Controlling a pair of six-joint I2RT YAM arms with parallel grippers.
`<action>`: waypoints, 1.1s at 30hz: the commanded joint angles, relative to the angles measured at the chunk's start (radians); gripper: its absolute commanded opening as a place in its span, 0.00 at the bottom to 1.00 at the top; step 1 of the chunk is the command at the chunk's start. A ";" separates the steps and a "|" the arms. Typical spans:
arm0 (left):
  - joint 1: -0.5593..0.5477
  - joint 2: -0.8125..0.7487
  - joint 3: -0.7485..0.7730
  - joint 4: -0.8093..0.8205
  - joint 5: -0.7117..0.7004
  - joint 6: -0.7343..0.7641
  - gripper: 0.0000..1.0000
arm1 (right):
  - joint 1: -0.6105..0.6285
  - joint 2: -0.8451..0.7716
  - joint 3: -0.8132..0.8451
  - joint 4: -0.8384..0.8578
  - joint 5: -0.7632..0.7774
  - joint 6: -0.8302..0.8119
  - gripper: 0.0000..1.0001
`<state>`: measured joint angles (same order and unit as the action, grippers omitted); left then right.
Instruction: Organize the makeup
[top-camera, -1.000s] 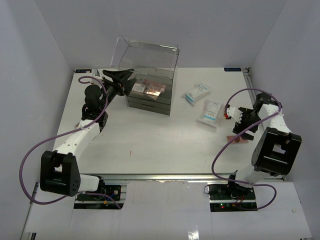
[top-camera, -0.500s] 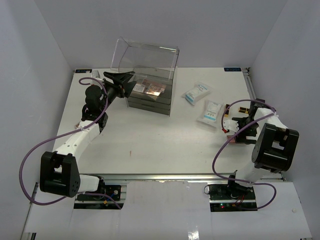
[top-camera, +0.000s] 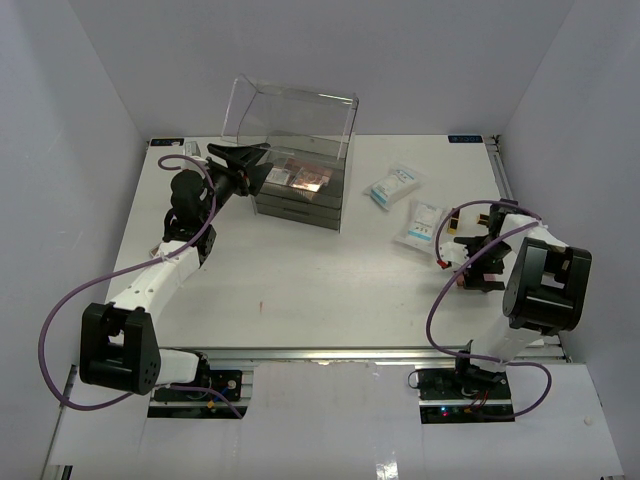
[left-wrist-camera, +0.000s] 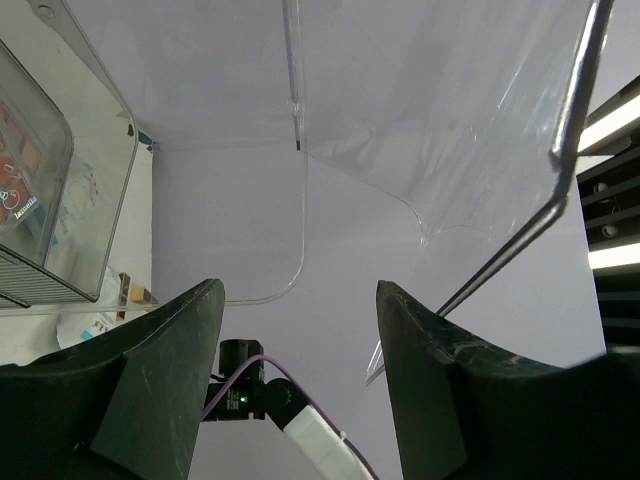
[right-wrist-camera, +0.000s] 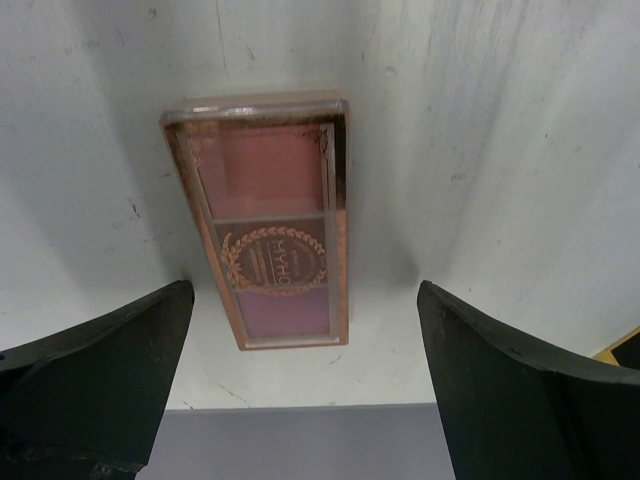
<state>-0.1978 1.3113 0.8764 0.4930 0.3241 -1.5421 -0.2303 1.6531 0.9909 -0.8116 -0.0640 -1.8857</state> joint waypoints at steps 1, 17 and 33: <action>0.007 -0.029 0.034 0.029 -0.004 0.004 0.73 | 0.027 0.024 0.003 -0.008 -0.046 0.035 1.00; 0.006 -0.029 0.026 0.045 0.004 -0.009 0.73 | 0.059 0.002 0.029 -0.058 -0.072 0.102 0.51; 0.008 -0.023 0.045 0.058 0.016 -0.026 0.73 | 0.216 -0.363 0.058 -0.340 -0.323 0.193 0.34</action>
<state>-0.1974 1.3117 0.8787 0.5022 0.3298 -1.5582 -0.1271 1.3936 1.0017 -1.0205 -0.2468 -1.7736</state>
